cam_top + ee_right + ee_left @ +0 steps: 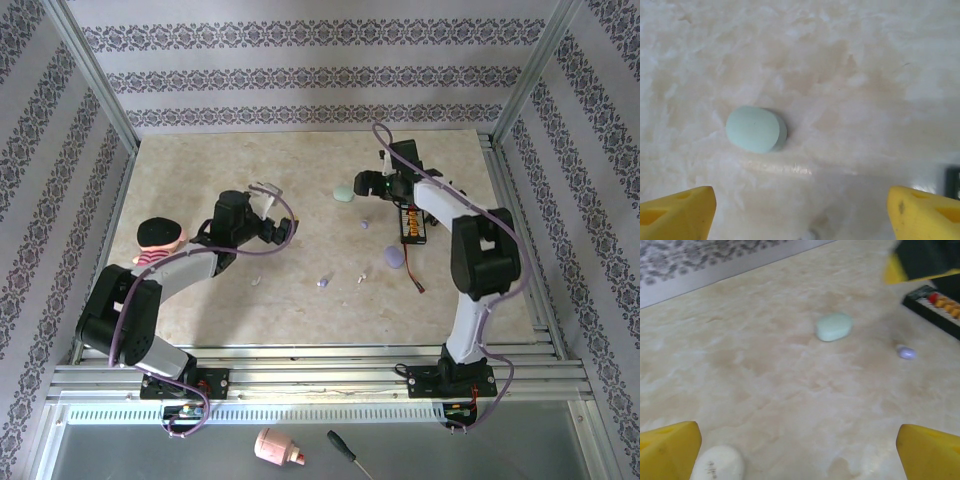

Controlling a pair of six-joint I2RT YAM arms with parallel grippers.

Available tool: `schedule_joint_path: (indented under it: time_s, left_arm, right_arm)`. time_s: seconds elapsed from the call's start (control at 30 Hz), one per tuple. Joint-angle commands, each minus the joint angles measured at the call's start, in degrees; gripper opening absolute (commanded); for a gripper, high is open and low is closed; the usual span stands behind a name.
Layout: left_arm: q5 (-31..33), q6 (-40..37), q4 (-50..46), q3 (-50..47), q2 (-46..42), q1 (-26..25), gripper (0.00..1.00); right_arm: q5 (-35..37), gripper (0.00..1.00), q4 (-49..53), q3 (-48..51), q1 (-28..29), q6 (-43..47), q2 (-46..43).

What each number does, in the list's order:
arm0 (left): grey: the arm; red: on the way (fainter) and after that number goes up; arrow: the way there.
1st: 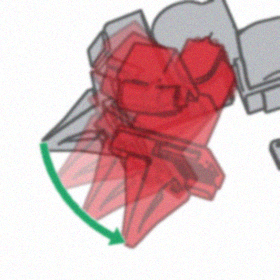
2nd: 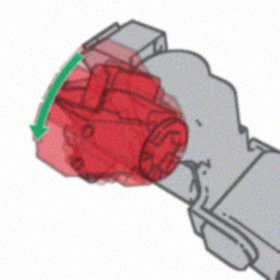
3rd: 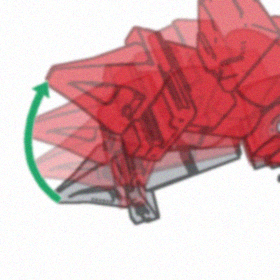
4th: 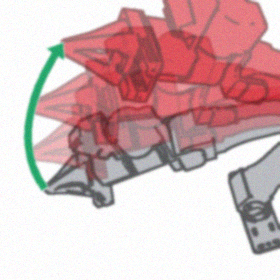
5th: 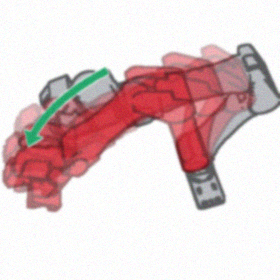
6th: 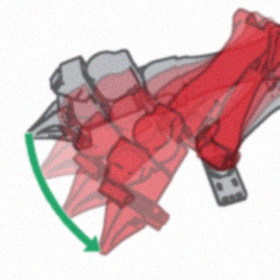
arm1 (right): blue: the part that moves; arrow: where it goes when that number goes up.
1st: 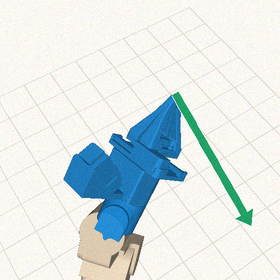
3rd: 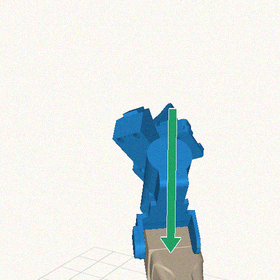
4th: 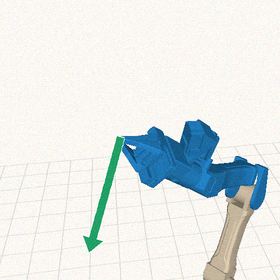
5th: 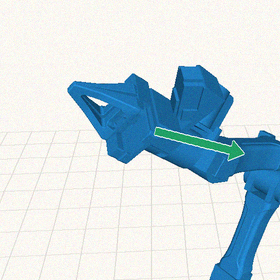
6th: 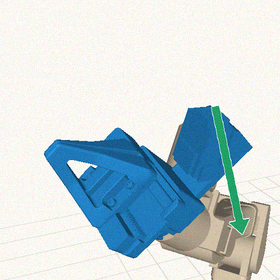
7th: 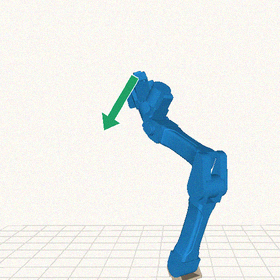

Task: Insert wireless bluetooth earbuds into charging case

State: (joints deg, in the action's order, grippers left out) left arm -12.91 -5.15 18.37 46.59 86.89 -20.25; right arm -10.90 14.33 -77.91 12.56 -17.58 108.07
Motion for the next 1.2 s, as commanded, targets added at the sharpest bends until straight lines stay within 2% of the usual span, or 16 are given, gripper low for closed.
schedule_joint_path:
  time_s: [0.0, 0.17, 0.5, 0.6, 0.77, 1.0, 1.17]
  left_arm:
    - [10.56, 4.53, -16.77, 6.72, 3.17, 0.03, 0.99]
    - [18.53, 13.51, -35.0, 20.57, 11.14, 0.12, 1.0]
    - [21.64, 27.11, -64.09, 47.9, 30.64, 0.48, 0.99]
    - [18.94, 29.44, -72.67, 56.68, 37.38, 1.57, 0.99]
    - [16.49, 32.92, -69.62, 55.55, 39.04, 2.7, 0.99]
    - [16.7, 35.99, -66.38, 53.35, 39.05, 3.54, 0.77]
    - [16.77, 36.62, -66.19, 53.87, 40.45, 3.64, 0.68]
  right_arm:
    - [3.08, 0.89, -4.12, 6.59, 1.63, 4.46, -5.73]
    - [2.46, 0.89, -5.49, 12.94, 5.14, 5.35, -11.8]
    - [1.73, 0.9, -4.75, 17.03, 8.62, 5.88, -15.65]
    - [1.84, 0.9, -4.8, 17.4, 8.62, 5.89, -15.56]
    - [1.4, 0.9, -4.66, 17.61, 8.62, 5.48, -15.02]
    - [1.49, 0.9, -4.73, 17.95, 8.65, 5.24, -14.51]
    - [0.89, 0.9, -4.66, 17.91, 8.63, 4.99, -14.62]
